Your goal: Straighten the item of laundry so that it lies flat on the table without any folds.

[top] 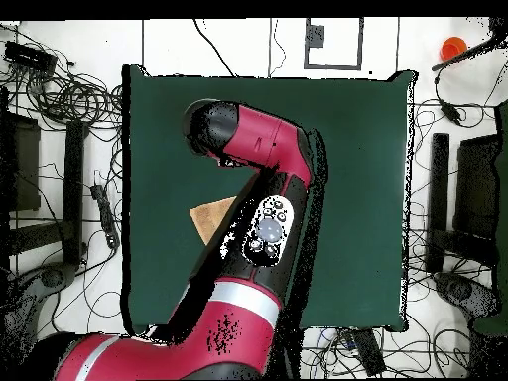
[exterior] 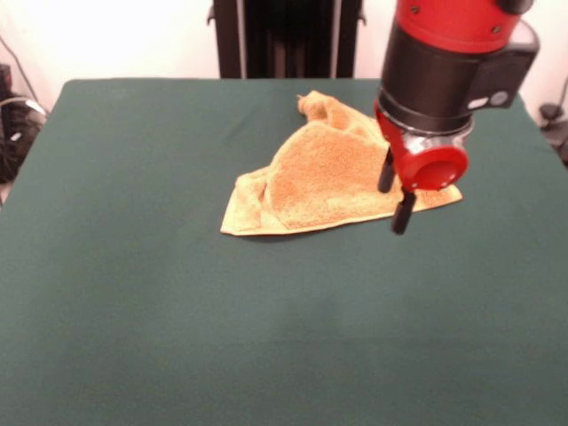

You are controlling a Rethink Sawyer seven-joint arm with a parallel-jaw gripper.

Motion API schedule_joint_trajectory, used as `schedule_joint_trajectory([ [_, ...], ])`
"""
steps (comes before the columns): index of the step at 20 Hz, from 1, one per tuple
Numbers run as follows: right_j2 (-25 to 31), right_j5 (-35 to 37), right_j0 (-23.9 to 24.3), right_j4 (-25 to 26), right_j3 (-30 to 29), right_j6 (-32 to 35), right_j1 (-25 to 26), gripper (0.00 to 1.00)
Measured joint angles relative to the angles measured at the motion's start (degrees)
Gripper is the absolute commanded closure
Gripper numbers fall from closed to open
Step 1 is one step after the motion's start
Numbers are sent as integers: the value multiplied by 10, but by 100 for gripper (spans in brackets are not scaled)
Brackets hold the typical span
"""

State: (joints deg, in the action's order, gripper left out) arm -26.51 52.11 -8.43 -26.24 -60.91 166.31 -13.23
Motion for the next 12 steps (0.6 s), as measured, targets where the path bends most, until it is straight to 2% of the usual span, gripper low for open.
schedule_joint_trajectory([
  [6,0,0,25,-7,1,0,8,0],
  [12,-6,7,67,-21,32,1,38,0],
])
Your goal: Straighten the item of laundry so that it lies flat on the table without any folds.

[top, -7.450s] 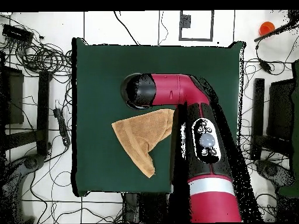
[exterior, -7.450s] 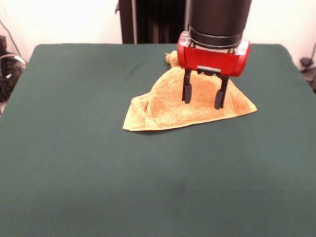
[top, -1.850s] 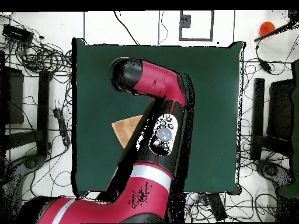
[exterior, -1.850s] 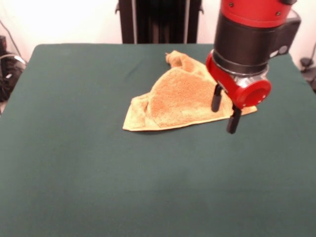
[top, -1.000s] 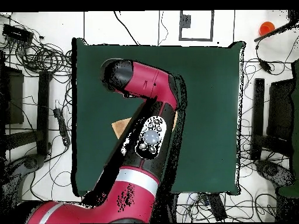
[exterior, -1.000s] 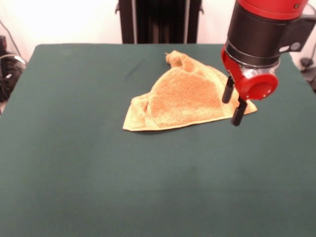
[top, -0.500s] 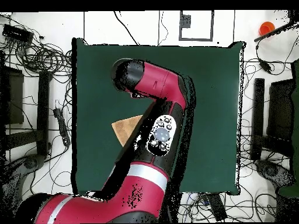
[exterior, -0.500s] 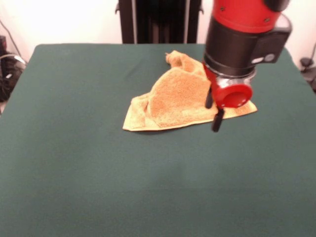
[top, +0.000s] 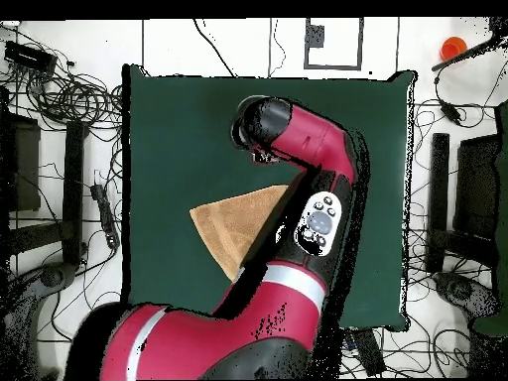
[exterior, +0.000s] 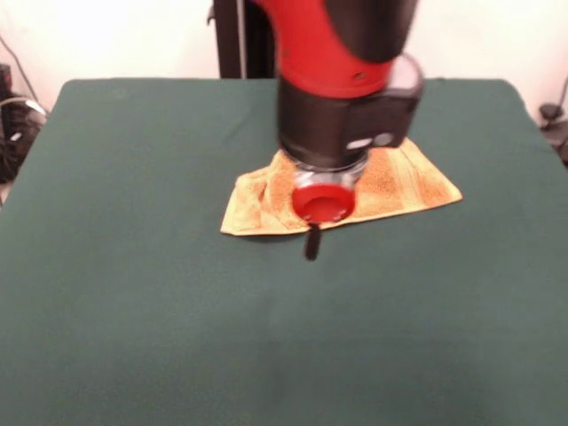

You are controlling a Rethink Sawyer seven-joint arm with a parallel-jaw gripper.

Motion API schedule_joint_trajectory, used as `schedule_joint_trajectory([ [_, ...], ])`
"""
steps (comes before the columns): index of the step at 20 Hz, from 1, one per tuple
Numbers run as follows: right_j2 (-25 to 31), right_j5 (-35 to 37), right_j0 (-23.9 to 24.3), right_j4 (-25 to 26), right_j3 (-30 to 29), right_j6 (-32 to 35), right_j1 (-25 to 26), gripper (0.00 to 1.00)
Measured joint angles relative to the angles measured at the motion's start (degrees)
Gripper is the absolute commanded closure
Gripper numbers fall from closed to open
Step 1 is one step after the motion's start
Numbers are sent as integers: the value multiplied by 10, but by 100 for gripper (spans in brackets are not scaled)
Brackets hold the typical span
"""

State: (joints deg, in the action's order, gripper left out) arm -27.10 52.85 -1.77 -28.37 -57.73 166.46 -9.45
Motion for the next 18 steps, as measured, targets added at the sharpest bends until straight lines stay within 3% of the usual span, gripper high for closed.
schedule_joint_trajectory([
  [13,-38,41,57,-16,106,39,68,0],
  [18,-52,83,62,-17,137,53,72,0],
])
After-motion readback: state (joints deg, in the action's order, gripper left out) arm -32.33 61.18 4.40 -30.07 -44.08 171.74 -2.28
